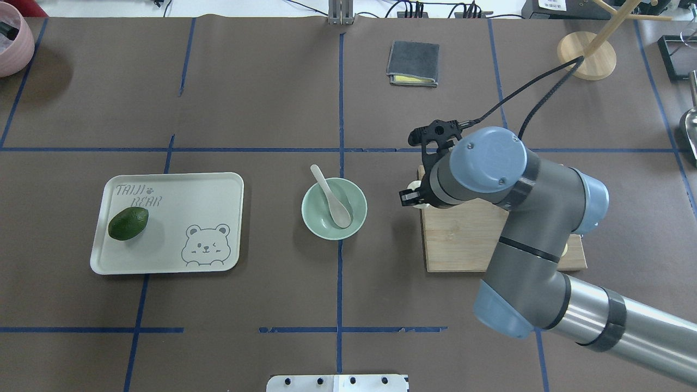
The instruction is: Put spoon and bun in bowl
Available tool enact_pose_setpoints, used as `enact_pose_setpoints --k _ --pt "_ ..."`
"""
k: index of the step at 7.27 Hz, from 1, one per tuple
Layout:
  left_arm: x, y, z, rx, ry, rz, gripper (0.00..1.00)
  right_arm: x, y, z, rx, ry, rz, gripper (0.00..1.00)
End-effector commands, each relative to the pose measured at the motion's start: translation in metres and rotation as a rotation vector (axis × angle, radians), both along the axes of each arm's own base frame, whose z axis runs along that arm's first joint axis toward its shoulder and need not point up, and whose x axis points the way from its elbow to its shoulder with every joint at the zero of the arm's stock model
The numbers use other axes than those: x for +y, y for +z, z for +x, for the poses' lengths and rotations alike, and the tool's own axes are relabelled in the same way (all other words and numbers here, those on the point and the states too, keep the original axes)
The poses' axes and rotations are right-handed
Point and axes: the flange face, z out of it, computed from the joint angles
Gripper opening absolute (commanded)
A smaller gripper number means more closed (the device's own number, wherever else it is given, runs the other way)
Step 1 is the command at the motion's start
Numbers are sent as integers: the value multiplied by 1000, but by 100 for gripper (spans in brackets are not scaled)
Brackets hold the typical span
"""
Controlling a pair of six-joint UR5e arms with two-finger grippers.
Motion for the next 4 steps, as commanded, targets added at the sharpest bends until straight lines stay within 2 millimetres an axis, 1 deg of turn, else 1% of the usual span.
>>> enact_pose_setpoints --k 1,2,3,4 --pt "0 -2 0 0 0 4 100 -5 -93 -32 -5 31 -53 0" --pt "0 -2 0 0 -1 3 100 4 -105 -59 4 62 -52 0" --pt "-1 -3 1 2 1 5 100 20 -106 -89 30 47 -37 0" --pt "-1 -4 1 2 1 6 100 26 -102 -99 37 49 -54 29"
